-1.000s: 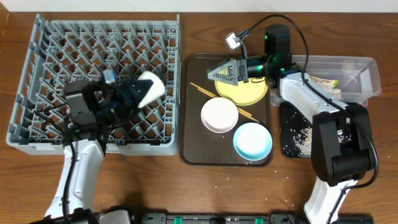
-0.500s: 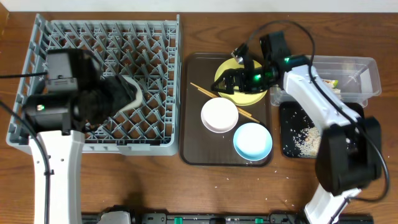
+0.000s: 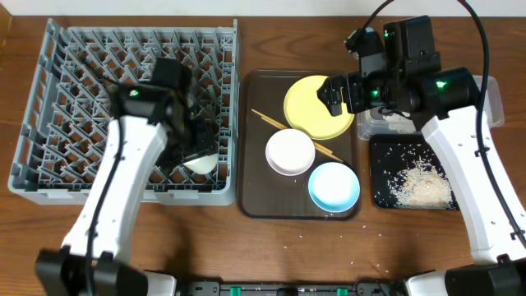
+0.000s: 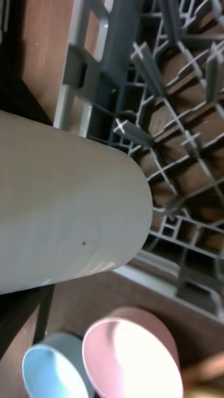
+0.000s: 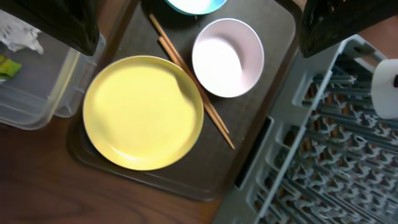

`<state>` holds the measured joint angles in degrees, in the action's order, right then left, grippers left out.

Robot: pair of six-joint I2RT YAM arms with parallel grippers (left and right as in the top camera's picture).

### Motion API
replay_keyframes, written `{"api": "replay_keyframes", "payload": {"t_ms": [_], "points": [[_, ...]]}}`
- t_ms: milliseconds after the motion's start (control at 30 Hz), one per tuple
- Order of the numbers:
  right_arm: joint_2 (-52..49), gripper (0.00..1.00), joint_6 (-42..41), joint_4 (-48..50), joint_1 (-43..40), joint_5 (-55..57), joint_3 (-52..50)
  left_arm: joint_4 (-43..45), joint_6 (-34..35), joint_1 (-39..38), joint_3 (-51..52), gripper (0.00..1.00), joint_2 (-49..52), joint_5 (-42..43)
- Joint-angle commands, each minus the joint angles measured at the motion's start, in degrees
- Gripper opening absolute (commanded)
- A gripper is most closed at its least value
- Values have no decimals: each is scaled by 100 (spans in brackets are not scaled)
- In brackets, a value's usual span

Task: Sort waste into correct bins and load items into the dishwasher
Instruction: 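Place the white cup upside down in the dish rack with the left gripper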

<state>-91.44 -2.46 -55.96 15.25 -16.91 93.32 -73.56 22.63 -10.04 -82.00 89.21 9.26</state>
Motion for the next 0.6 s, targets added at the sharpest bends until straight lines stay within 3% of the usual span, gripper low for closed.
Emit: {"api": "replay_keyframes", "payload": {"t_ms": [0, 400, 467, 567], "points": [[7, 99, 83, -35, -33, 212, 31, -98, -33, -149, 42, 15, 376, -138], [4, 99, 83, -66, -28, 210, 20, -9, -50, -291, 144, 17, 1488, -634], [4, 99, 85, -66, -28, 212, 20, 107, -50, -291, 144, 34, 1543, -632], [4, 99, 85, -66, -28, 212, 20, 164, -50, -291, 144, 48, 1543, -632]]}}
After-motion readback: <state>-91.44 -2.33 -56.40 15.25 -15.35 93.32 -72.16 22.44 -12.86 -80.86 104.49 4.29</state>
